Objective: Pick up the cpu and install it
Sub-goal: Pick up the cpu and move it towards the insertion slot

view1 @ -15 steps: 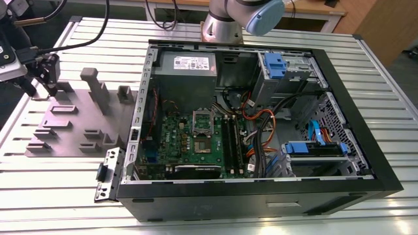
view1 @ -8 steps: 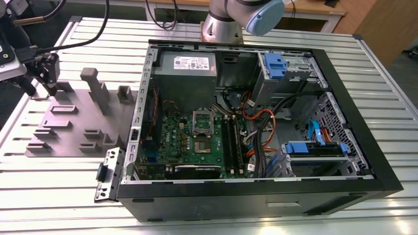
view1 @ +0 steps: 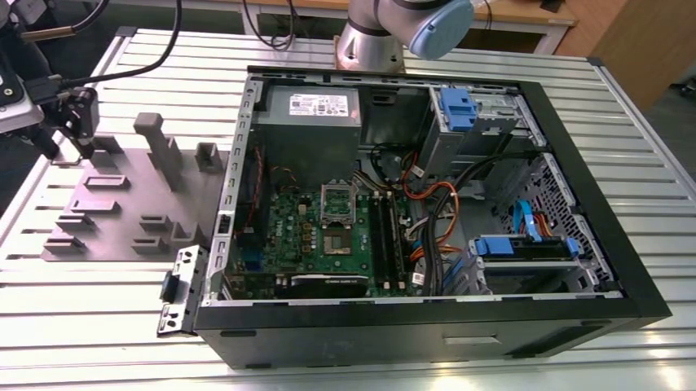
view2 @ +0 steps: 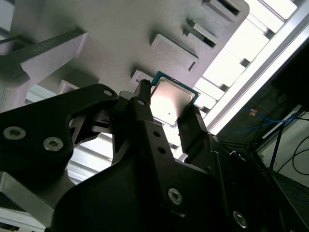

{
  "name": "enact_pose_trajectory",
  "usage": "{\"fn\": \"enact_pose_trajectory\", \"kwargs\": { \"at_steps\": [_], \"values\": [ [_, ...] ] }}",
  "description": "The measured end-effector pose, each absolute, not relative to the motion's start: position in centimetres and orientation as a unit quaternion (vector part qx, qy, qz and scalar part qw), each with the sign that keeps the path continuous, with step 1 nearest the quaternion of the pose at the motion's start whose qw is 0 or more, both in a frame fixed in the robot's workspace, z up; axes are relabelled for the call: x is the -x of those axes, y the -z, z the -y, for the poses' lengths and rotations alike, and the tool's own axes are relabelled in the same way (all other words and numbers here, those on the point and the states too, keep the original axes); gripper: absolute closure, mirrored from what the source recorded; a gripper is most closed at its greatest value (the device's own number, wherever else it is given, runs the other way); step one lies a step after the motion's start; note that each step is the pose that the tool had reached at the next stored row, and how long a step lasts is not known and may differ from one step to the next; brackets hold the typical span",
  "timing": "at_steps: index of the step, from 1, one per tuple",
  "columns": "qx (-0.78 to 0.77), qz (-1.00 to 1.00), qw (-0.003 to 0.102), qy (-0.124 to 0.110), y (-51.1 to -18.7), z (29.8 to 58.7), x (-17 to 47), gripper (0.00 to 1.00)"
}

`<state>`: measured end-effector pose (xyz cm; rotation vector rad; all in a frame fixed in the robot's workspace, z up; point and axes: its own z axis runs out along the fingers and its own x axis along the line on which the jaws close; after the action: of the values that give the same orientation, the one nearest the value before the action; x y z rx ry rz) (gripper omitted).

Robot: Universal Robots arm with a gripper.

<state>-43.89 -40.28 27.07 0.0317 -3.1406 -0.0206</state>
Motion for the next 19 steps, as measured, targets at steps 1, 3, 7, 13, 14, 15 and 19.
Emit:
{"fn": "enact_pose_trajectory", "kwargs": {
  "at_steps": [1, 3, 7, 13, 14, 15, 19],
  "values": [
    [-0.010, 1.000, 0.000, 0.007, -27.09, 40.28, 43.89, 0.53],
    [-0.010, 1.000, 0.000, 0.007, -27.13, 40.28, 43.90, 0.53],
    [-0.010, 1.000, 0.000, 0.007, -27.22, 40.28, 43.89, 0.53],
    [-0.010, 1.000, 0.000, 0.007, -27.39, 40.28, 43.89, 0.53],
    [-0.010, 1.000, 0.000, 0.007, -27.42, 40.28, 43.89, 0.53],
    [-0.010, 1.000, 0.000, 0.007, -27.45, 40.28, 43.89, 0.53],
    [-0.010, 1.000, 0.000, 0.007, -27.56, 40.28, 43.89, 0.53]
  ]
}}
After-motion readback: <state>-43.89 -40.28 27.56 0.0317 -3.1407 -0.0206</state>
